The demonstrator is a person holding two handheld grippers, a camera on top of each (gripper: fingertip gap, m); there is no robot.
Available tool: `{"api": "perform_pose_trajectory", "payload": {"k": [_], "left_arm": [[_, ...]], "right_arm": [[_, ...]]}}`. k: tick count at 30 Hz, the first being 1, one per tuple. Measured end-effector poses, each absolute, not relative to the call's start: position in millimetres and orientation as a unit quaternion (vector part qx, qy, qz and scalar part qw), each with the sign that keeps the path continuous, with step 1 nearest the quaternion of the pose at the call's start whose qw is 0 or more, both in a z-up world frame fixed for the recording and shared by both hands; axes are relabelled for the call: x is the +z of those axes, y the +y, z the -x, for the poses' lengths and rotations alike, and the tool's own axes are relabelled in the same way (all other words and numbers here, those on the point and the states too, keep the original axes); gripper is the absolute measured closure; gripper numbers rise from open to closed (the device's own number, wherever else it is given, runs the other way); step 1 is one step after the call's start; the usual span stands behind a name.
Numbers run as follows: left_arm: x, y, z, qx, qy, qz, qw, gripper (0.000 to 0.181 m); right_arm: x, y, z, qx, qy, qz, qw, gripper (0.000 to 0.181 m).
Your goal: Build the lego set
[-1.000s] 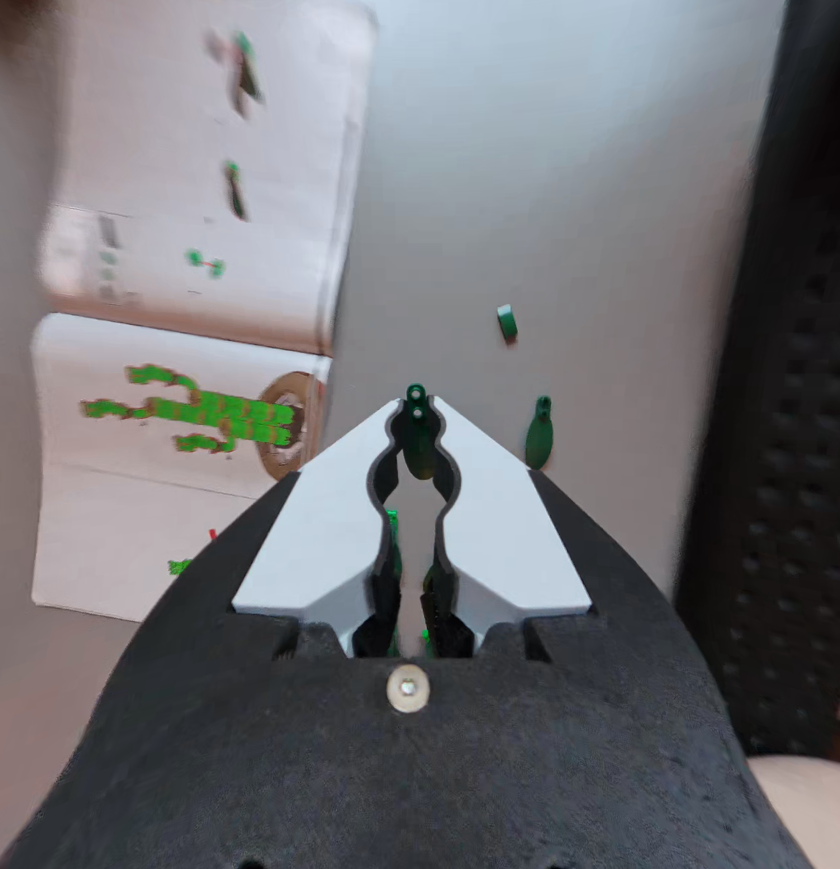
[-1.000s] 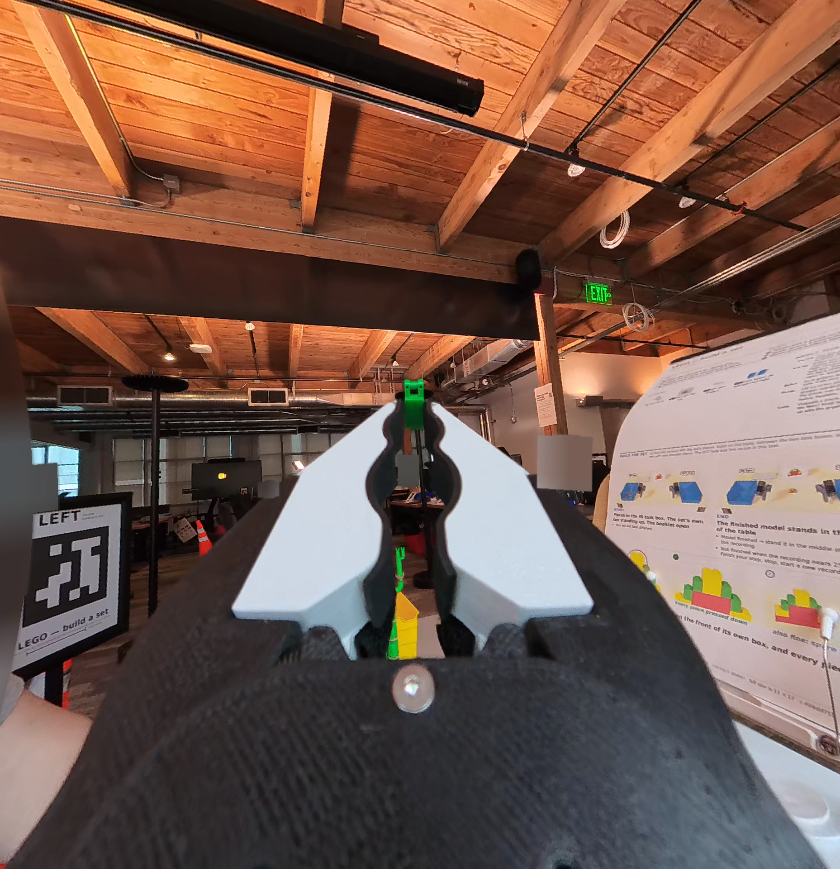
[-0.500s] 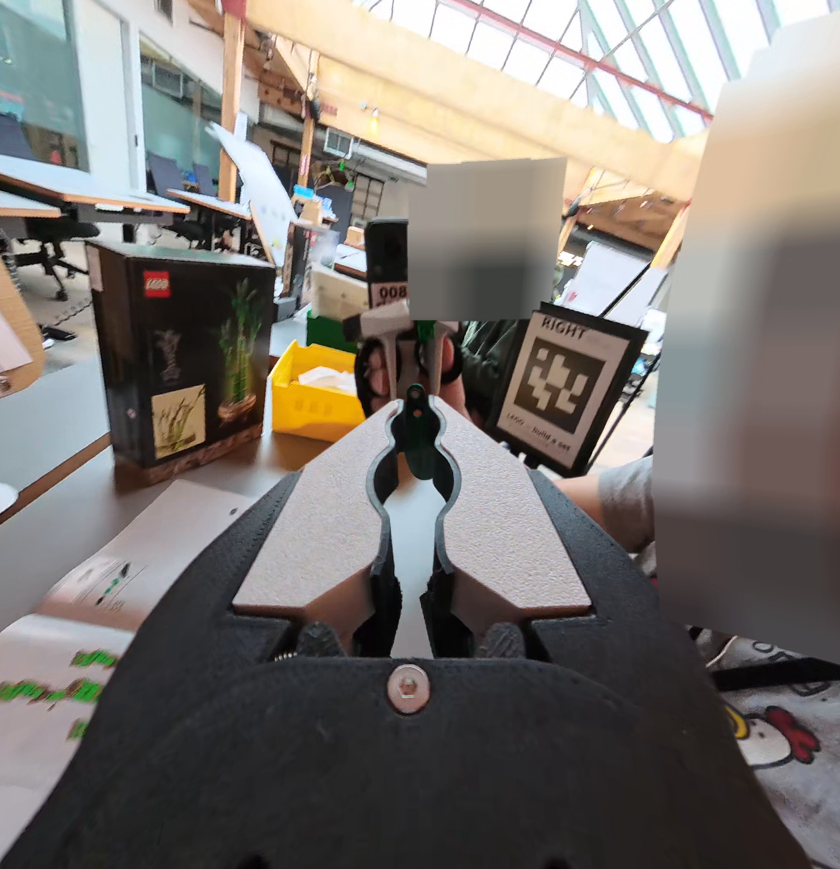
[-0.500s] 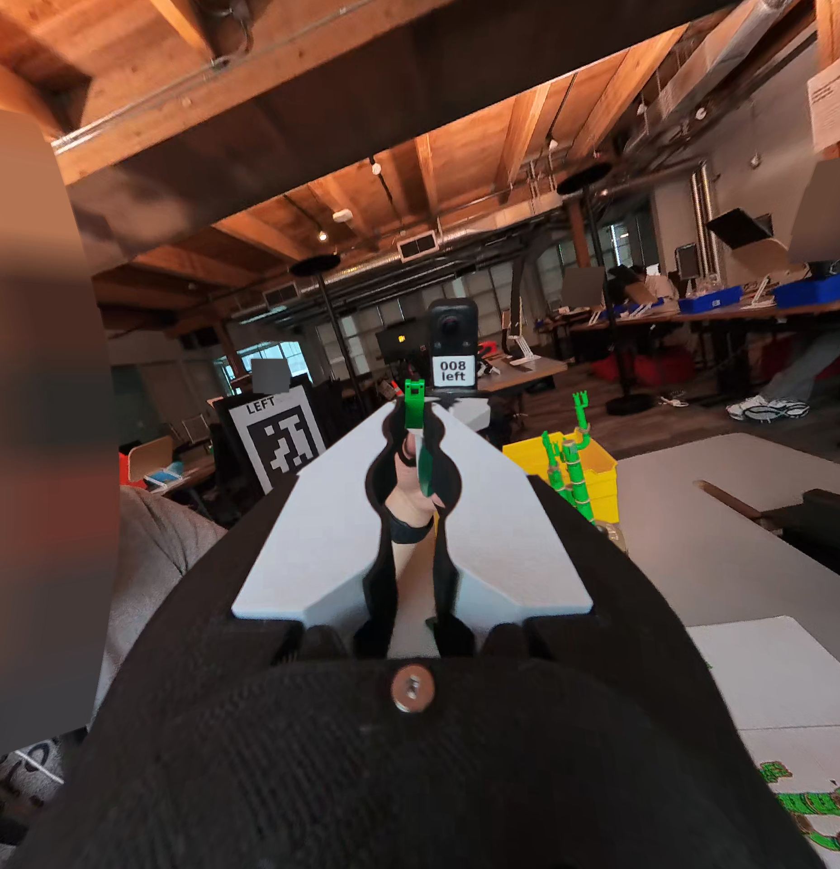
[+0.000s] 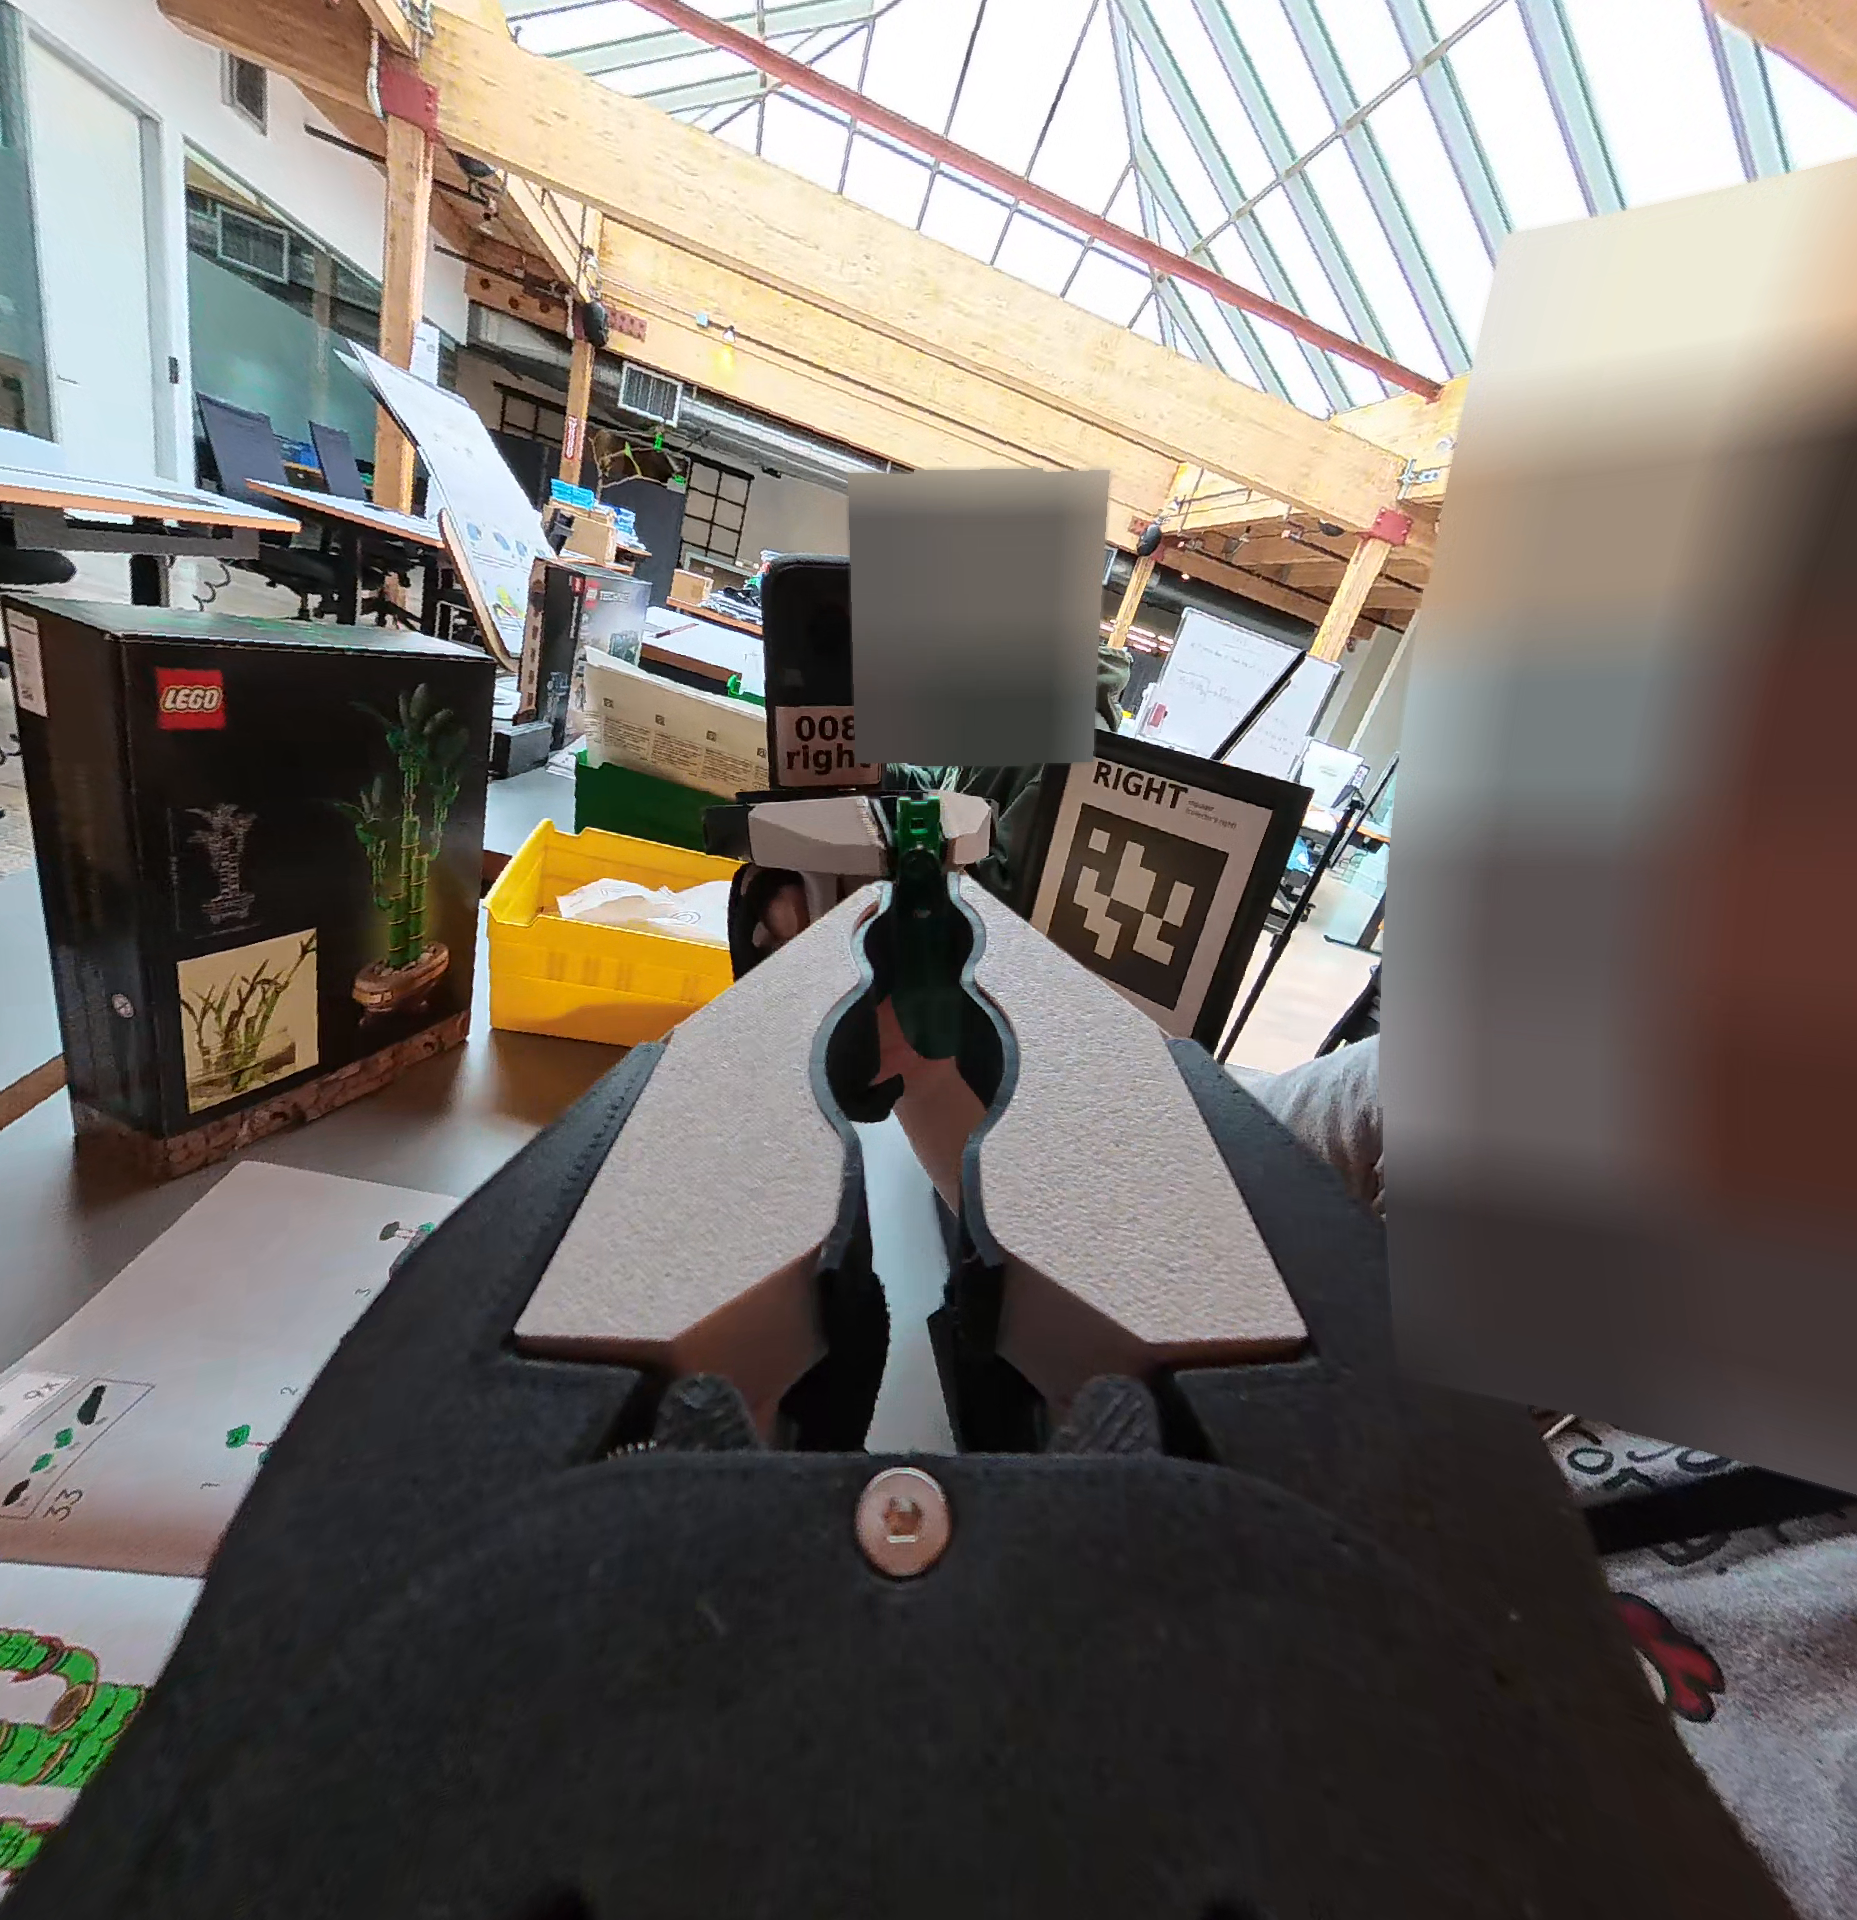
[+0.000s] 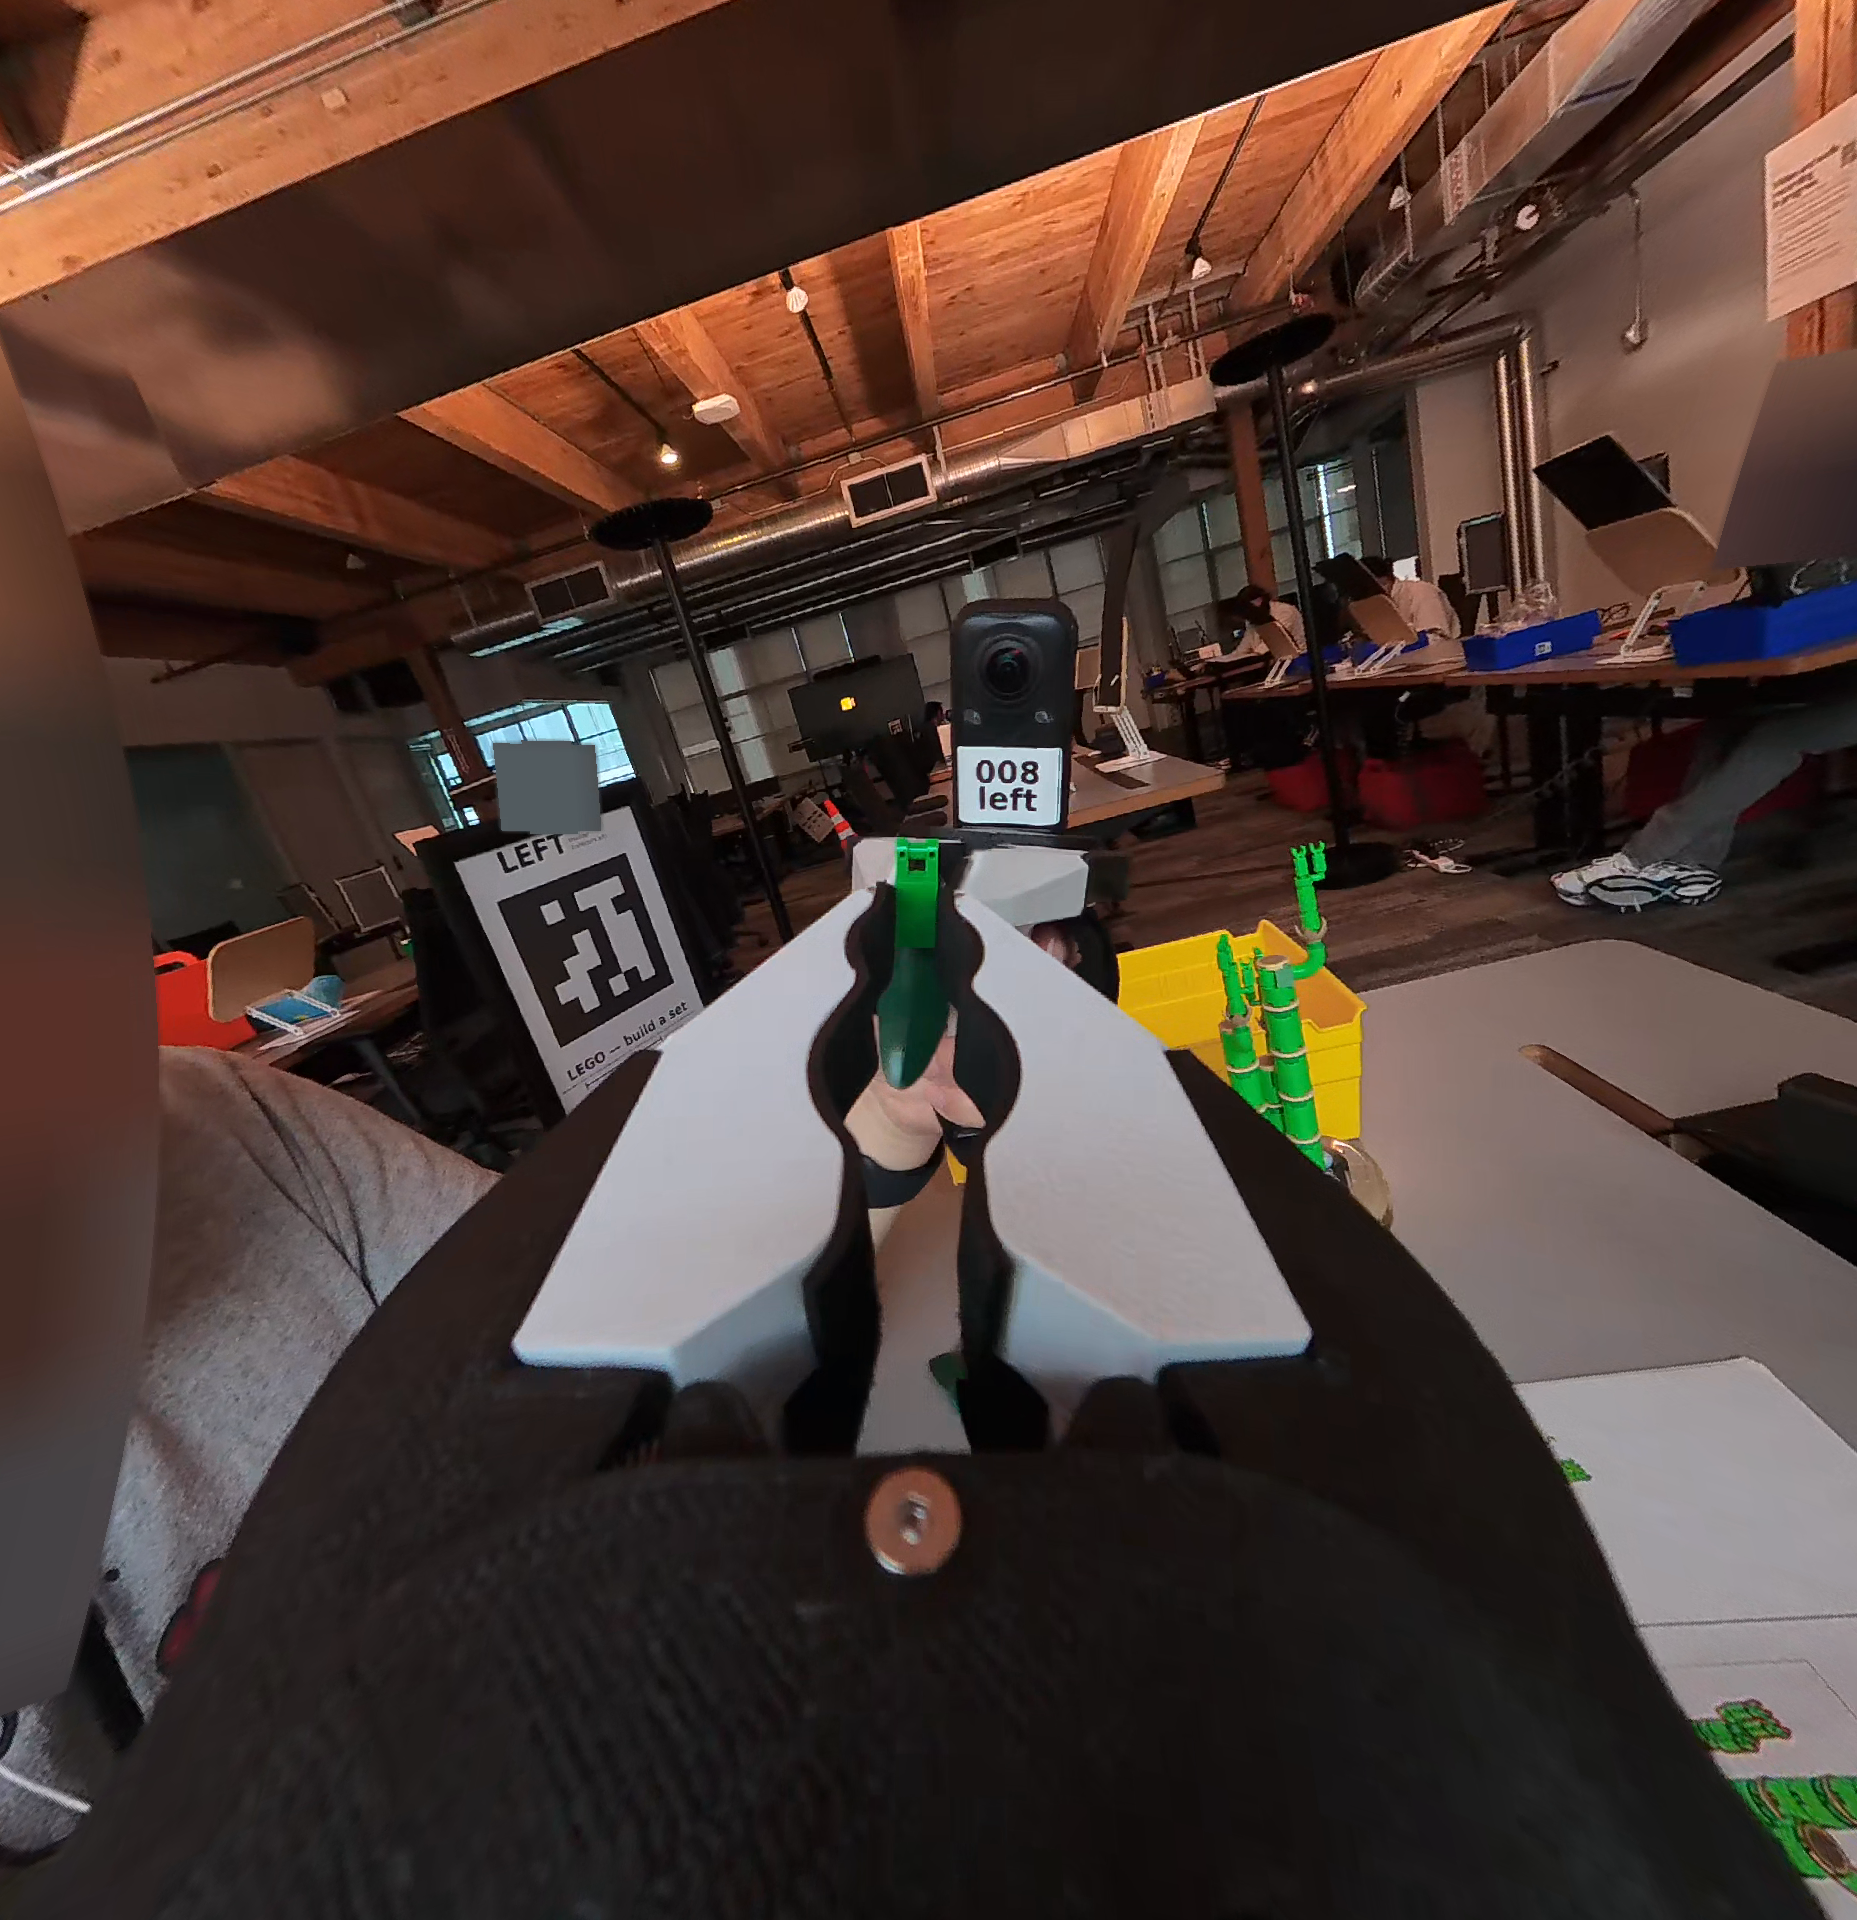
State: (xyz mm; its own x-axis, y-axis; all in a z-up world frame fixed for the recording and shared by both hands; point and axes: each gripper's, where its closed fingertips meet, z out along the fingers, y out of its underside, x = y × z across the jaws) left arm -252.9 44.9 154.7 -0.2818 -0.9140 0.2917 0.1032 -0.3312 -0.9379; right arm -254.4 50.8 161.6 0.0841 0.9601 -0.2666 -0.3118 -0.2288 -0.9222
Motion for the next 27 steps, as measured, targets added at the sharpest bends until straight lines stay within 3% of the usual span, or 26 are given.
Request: {"api": "perform_pose_trajectory", "payload": {"k": [27], "left_arm": [[142.1, 55.6, 252.0, -0.572, 0.458, 0.522, 0.436, 0.176]], "right_arm": [[147.7, 61.3, 260.1, 0.569, -0.309, 0.524, 0.553, 0.176]]}}
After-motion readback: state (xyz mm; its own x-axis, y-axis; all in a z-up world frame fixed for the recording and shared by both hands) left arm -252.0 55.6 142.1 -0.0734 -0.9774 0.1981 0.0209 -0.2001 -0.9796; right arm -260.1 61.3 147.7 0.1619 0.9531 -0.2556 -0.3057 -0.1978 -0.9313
